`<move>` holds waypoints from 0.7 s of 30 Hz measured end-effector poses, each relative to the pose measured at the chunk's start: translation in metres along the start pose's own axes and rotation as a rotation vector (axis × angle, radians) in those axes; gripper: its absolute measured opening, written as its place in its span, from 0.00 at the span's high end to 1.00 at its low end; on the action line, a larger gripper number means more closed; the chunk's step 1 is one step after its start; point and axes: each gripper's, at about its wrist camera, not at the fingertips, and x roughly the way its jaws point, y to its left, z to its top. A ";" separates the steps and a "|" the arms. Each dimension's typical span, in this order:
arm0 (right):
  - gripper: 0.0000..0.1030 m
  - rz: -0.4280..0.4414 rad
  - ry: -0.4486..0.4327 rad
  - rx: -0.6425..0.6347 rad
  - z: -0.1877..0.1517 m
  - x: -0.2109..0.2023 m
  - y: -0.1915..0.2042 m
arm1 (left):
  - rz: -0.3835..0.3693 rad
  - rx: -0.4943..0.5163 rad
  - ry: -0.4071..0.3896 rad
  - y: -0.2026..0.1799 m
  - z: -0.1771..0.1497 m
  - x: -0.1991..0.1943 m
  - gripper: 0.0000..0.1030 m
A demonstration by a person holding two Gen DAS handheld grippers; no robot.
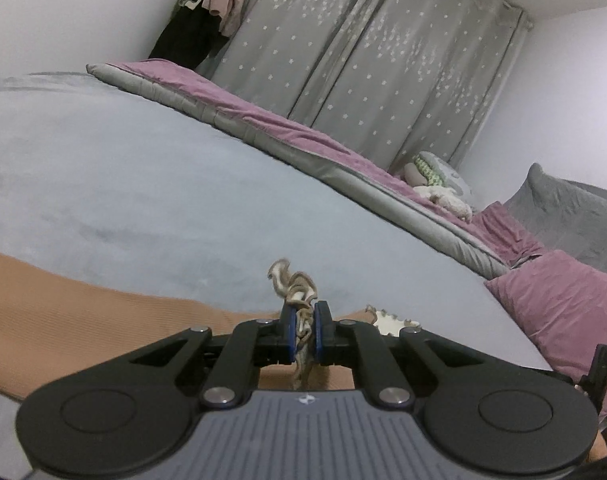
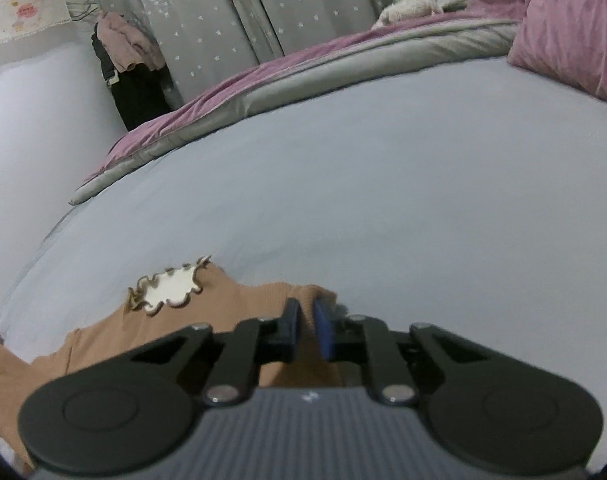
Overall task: Fold clothes
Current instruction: 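Carry the cuff with the left gripper across the body and release it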
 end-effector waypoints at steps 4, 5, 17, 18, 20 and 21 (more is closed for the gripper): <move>0.91 -0.056 -0.082 0.021 -0.004 -0.008 -0.007 | 0.016 0.024 0.007 0.001 -0.004 0.006 0.93; 0.91 -0.061 -0.083 0.038 -0.005 -0.007 -0.011 | 0.035 0.035 0.015 0.002 -0.007 0.010 0.93; 0.66 -0.041 -0.058 0.032 -0.003 -0.009 -0.020 | 0.143 0.003 0.035 0.006 -0.012 0.017 0.72; 0.59 -0.036 -0.065 0.040 -0.001 -0.015 -0.023 | 0.142 0.006 0.024 0.004 -0.011 0.014 0.72; 0.59 -0.025 -0.067 0.053 0.002 -0.026 -0.028 | 0.121 -0.004 0.027 0.004 -0.010 0.014 0.72; 0.59 -0.020 -0.060 0.053 0.001 -0.031 -0.029 | 0.110 -0.006 0.032 0.004 -0.011 0.014 0.72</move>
